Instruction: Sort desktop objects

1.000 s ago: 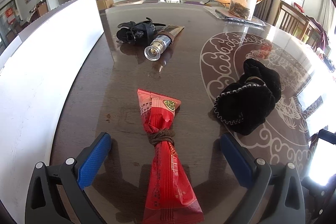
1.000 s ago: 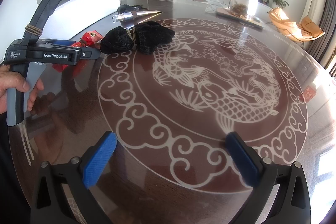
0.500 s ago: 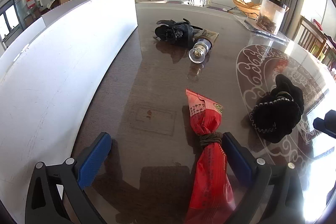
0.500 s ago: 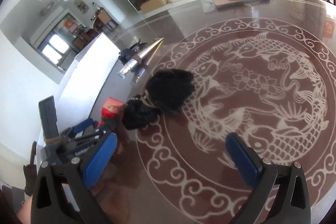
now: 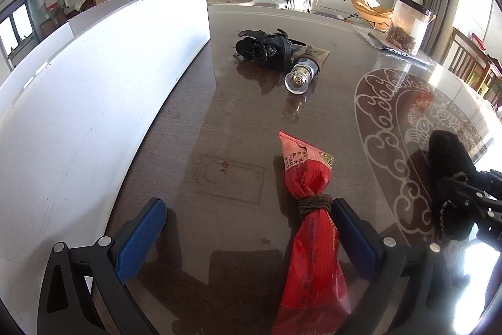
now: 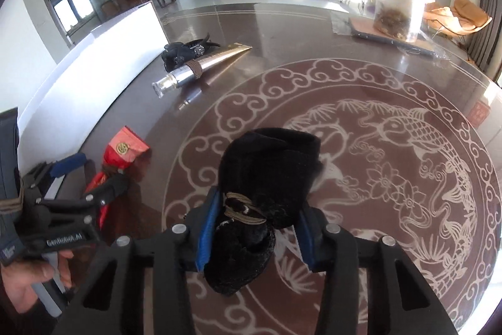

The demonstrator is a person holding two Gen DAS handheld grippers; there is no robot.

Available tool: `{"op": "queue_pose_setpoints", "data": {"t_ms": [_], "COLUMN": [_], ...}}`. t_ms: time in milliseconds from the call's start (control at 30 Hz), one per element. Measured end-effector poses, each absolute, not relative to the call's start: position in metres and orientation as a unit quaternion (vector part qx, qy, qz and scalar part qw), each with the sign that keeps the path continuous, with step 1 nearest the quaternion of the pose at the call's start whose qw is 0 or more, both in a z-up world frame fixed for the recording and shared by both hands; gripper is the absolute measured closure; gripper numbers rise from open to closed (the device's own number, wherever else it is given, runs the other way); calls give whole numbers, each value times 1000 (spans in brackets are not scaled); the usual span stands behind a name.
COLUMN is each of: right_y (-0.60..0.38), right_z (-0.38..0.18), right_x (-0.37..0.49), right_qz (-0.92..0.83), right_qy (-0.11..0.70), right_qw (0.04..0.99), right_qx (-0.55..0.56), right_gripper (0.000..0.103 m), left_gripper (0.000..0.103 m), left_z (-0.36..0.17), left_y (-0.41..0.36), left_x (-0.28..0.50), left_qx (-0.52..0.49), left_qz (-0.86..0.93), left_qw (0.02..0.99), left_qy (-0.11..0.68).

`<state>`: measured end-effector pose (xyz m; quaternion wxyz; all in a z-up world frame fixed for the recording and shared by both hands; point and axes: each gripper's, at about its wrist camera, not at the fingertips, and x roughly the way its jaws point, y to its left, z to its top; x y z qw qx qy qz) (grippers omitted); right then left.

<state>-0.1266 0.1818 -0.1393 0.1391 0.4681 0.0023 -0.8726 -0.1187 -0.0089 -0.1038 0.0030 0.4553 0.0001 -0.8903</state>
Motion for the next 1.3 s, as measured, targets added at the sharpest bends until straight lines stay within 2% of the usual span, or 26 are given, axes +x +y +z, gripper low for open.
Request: {"op": "queue_pose_setpoints", "data": {"t_ms": [133,233,300,367,433,1300], "right_y": [222,232,225,209,192,193], "right_z": [-141,-142,-143,-146,-151,-151], "right_x": [-72,-64,-64,-66,-64,-64], "right_qz": [-892,-894,-892,-885,-880,-878], "right_qy": [18,-5,-1,35,76,72], "right_qw": [128,125,133,139,133,136], "right_qx": [432,430,433,442,449,453], "right_gripper": [57,48,34,10,1,0], "left_gripper": [0,0,0,0,0,0], "left_z": [-104,-103,-104,-104,-104,-104], "left_y": [-4,-4,-4,-4,-4,-3], "left_x": [-120,-121,-121,-121,-122,-122], "left_qx": [455,455,455,455,455,455], "left_qz": [-890,-890,-890,-890,-890,-890], "left_qw": [9,9,9,9,9,9], "left_qy": [3,3,3,3,3,3]}}
